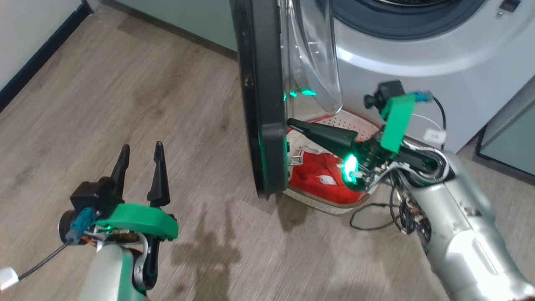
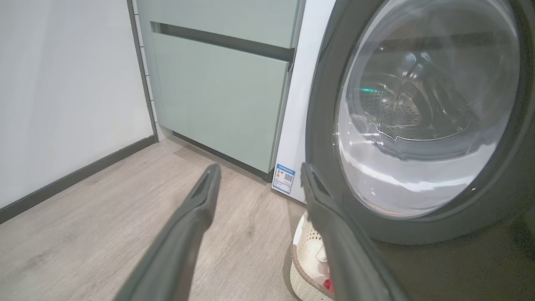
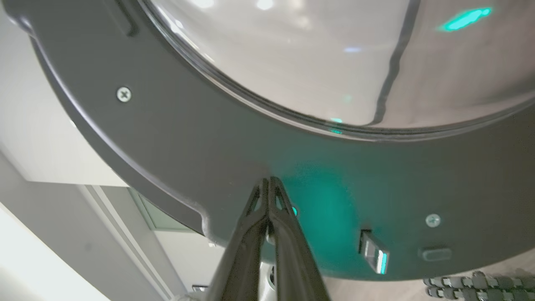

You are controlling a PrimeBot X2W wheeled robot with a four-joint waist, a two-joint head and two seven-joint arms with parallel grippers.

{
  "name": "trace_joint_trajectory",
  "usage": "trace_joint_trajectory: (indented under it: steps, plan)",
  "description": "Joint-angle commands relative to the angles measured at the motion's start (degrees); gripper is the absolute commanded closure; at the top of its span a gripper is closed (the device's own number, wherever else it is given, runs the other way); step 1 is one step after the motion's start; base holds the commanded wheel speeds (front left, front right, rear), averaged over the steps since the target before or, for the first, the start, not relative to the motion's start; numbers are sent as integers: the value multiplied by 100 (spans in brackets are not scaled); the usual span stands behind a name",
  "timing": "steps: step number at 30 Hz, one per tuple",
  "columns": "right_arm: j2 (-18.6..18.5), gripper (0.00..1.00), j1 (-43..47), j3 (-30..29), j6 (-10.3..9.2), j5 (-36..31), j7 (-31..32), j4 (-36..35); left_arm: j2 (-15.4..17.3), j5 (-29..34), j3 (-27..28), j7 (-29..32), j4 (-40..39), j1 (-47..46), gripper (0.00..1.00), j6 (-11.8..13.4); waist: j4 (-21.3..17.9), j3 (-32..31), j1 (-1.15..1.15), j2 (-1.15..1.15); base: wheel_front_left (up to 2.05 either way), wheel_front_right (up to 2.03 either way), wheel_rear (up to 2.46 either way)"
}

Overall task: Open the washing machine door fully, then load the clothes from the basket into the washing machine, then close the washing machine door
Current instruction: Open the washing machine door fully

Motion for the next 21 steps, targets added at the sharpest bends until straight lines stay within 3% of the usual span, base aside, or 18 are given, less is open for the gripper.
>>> trace_joint_trajectory:
  steps: [1, 2, 3, 4, 12, 21]
  plan:
    - [29, 100, 171, -43, 3, 126, -165, -288, 92, -56, 164, -56, -200, -61, 0, 14, -24, -24, 1, 0, 0, 0, 0]
    - [5, 79, 258, -107, 3, 180, -262, -367, 92, -57, 166, -56, -205, -54, 0, 15, -47, -35, 1, 0, 0, 0, 0]
    - [-12, 49, 355, -177, 3, 245, -361, -452, 92, -53, 169, -56, -211, -44, 0, 18, -75, -44, 1, 0, 0, 0, 0]
    - [-30, 0, 456, -230, 3, 310, -441, -537, 92, -49, 180, -56, -219, -34, 0, 23, -108, -48, 1, 0, 0, 0, 0]
    - [-296, 0, 1583, -602, 3, 515, -1165, -1649, 92, 15, 229, -56, -219, 7, 0, -3, -348, -144, 1, 0, 0, 0, 0]
    - [-350, 0, 2919, -925, 3, 564, -1960, -2823, 92, 65, 235, -56, -162, 76, 0, -31, -474, -300, 1, 0, 0, 0, 0]
